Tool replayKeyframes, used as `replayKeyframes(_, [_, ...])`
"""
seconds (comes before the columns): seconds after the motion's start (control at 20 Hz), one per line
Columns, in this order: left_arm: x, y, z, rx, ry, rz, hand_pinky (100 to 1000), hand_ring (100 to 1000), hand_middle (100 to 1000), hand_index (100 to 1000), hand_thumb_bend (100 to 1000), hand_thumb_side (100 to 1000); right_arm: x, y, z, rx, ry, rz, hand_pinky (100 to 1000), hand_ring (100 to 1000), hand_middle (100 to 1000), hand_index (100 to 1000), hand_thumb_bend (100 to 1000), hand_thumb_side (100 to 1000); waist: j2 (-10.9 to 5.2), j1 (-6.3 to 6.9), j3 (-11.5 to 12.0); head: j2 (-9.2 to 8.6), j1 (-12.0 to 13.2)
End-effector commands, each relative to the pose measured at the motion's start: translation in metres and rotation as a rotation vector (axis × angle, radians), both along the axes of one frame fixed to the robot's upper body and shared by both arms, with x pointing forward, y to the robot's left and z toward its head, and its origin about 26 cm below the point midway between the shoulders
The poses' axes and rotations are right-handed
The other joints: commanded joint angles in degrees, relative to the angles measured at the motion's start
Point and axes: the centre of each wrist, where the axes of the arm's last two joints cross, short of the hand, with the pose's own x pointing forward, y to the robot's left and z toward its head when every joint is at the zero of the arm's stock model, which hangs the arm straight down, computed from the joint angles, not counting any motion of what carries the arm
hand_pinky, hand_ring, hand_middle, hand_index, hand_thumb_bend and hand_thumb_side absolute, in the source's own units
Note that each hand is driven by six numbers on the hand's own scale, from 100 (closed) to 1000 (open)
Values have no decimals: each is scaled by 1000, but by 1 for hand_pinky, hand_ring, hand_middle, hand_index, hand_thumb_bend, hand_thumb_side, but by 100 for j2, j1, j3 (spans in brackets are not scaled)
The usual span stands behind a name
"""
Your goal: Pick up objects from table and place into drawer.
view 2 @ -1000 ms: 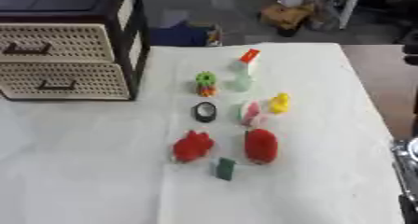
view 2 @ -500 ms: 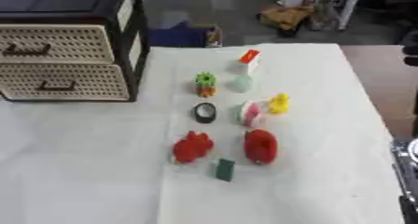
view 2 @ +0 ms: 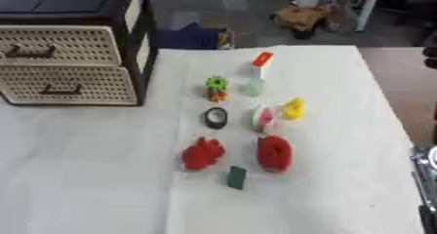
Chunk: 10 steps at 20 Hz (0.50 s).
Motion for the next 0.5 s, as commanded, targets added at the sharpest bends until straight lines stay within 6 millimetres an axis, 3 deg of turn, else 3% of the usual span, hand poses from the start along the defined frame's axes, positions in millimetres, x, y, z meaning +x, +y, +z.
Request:
replayKeyframes(0.05, [-5,9,26,132,-66,92,480,610,627,812,100,1000,-2,-4,14,-43,-43,-1,620,614,601,810,100,1000,-53,21,7,-12,30])
replayKeyframes(0.5, [-9,18,58,345,-92,211,489,615,625,820,100,1000,-2,-5,22,-77,-87,-1,624,621,608,813,100,1000,73,73,2,31,48])
